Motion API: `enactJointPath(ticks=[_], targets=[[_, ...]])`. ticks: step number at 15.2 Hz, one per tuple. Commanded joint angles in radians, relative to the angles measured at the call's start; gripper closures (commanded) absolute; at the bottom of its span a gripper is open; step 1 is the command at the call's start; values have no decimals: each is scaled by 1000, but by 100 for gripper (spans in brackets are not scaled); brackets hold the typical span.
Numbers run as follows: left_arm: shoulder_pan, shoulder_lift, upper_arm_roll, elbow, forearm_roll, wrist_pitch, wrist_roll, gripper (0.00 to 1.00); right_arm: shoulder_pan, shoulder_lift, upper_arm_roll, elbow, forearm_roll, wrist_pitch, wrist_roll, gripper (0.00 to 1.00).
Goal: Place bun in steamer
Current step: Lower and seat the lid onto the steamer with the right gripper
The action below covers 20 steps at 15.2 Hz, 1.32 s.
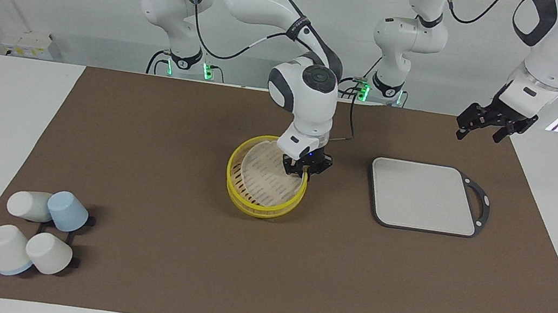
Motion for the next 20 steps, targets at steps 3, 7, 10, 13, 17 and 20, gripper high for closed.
enactJointPath(ticks=[3,7,10,13,17,20], targets=[[-3,-20,0,-18,19,3,11,0,19,1,-4,13,-42,-85,43,100],[-3,-20,0,-18,19,3,11,0,29,0,-5,27,-62,-133,49,100],[-4,-20,0,-18,19,3,10,0,26,-29,-7,42,-62,-181,49,100],[-3,-20,0,-18,19,3,10,0,30,-34,-5,42,-60,-181,52,100],[-4,-19,0,-18,19,3,11,0,39,-36,-2,31,-64,-156,69,100],[-3,-19,0,-18,21,3,11,0,38,-43,-2,5,-64,-103,68,100]])
